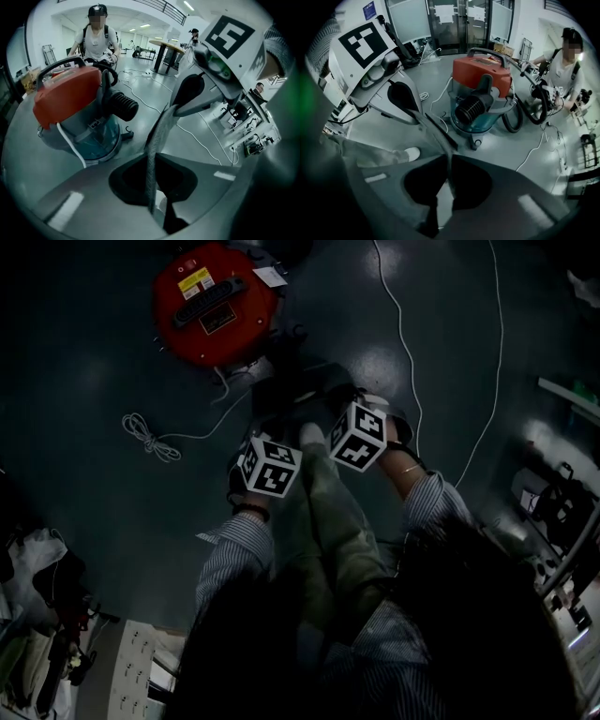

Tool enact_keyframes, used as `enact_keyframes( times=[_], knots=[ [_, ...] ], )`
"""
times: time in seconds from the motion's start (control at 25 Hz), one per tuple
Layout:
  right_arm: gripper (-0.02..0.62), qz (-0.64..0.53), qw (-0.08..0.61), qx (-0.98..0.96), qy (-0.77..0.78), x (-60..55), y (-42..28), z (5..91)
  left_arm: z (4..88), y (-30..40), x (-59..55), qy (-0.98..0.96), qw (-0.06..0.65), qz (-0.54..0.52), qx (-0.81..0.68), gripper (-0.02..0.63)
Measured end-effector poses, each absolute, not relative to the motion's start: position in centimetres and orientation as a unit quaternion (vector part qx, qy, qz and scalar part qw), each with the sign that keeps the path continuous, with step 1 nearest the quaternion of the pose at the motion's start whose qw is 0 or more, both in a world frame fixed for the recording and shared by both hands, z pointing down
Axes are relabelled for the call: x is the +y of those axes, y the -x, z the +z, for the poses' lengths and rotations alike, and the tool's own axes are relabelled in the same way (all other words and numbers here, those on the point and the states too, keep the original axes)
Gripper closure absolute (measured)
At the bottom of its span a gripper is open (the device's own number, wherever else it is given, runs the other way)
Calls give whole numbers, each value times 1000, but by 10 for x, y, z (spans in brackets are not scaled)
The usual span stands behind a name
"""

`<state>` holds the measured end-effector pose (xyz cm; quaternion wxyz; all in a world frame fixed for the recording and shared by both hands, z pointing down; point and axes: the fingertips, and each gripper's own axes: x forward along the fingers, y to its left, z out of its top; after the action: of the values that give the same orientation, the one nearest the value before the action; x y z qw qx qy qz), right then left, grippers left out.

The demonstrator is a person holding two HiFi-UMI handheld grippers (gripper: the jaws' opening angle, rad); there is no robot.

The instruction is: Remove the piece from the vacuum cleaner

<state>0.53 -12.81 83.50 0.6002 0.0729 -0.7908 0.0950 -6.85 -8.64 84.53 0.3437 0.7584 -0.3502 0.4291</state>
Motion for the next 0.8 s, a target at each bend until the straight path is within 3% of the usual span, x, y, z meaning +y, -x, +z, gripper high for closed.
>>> enact_keyframes(
  times=[0.4,0.8],
  knots=[
    [577,103,585,-799,-95,-120,-11,797,802,63,-82,-764,353,402,-361,583],
    [577,95,546,-821,-139,-113,-5,667,680,68,-71,-776,342,368,-381,583]
  ],
)
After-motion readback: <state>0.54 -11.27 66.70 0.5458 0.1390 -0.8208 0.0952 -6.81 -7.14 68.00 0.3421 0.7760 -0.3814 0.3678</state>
